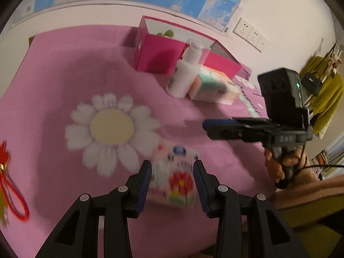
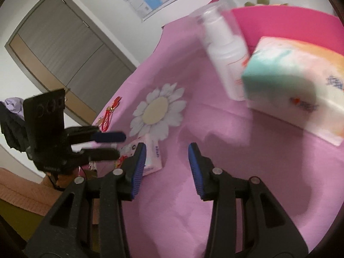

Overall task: Organize soft objects
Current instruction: 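Withdraw the right tool from the box toward the pink floral tissue pack, then grasp the pink floral pocket tissue pack with the right tool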

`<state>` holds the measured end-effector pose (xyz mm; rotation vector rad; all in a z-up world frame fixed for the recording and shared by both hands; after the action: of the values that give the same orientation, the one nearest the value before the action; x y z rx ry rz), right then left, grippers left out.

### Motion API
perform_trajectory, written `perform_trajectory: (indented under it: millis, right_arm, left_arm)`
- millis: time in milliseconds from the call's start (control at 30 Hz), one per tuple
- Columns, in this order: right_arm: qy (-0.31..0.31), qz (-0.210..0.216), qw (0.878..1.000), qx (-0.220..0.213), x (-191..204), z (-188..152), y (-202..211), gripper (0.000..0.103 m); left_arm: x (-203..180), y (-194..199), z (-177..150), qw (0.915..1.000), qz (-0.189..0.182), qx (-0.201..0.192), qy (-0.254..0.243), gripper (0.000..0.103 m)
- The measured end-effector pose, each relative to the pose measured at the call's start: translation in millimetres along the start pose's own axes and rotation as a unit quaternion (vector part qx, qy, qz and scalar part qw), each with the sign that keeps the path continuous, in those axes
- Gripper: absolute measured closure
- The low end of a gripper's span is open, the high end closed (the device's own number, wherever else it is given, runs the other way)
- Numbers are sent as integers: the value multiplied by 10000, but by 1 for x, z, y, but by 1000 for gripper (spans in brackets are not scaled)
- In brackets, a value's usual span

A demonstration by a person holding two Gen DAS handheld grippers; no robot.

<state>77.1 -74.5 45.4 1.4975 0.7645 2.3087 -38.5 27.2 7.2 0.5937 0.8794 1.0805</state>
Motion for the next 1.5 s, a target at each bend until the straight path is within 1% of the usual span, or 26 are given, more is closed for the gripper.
perform_trajectory:
  millis: [167, 267, 500, 633, 767, 867, 1033, 1100, 1133, 1233, 1333, 1400, 1500]
  right_arm:
    - [99, 134, 9998, 135, 11, 3, -15, 60]
    - [134, 165, 9996, 197, 15, 1, -21, 60]
    - [58, 252, 9992, 311, 13, 0, -34, 60]
    - [34, 260, 9991, 341, 11, -5, -33, 60]
    - [-50, 163, 9997, 163, 4, -7, -19, 60]
    - [-187, 64, 9998, -68, -5, -8, -1, 61]
    - [-477, -320, 9973, -453, -24, -13, 35, 61]
    - [-553, -424, 9961, -547, -29, -15, 46, 61]
    - [-596, -532, 9949, -611, -32, -18, 53, 61]
    - [-710, -699, 9927, -685, -39, -25, 63, 61]
    - [-812, -773, 9910, -736, -45, -28, 71, 61]
    - [-893, -834, 9891, -816, -50, -28, 75, 61]
    - [-1092, -860, 9855, -967, -60, -28, 82, 61]
  left_arm:
    - [0, 15, -15, 9997, -199, -56, 120, 62]
    - [1, 22, -25, 9997, -204, -35, 130, 62]
    - [-4, 16, -30, 9993, -353, 49, 68, 62]
    - [-9, 5, -25, 9989, -464, 38, 47, 62]
    - [-10, -3, -13, 9989, -476, -3, -30, 62]
    - [-15, -15, 2, 9984, -553, -21, -149, 62]
    - [-32, -44, 24, 9959, -739, 84, -514, 62]
    - [-37, -56, 33, 9946, -853, 158, -568, 62]
    - [-38, -63, 37, 9940, -908, 200, -575, 65]
    - [-45, -76, 48, 9926, -973, 251, -679, 65]
    - [-51, -85, 58, 9919, -974, 288, -763, 66]
    - [-52, -92, 61, 9917, -959, 375, -765, 71]
    - [-54, -96, 62, 9913, -971, 426, -774, 71]
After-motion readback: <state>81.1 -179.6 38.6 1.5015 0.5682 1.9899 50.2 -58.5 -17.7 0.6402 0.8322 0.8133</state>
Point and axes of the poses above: each gripper's, at about its wrist camera, not at the fingertips, and y roughly against the way its jaws point, x to its left, z to its top, the point moved 2 cm from there along -y, roughly the way its jaws point, and after that the axes turned 5 degrees about -y, right-handed, at the moved point
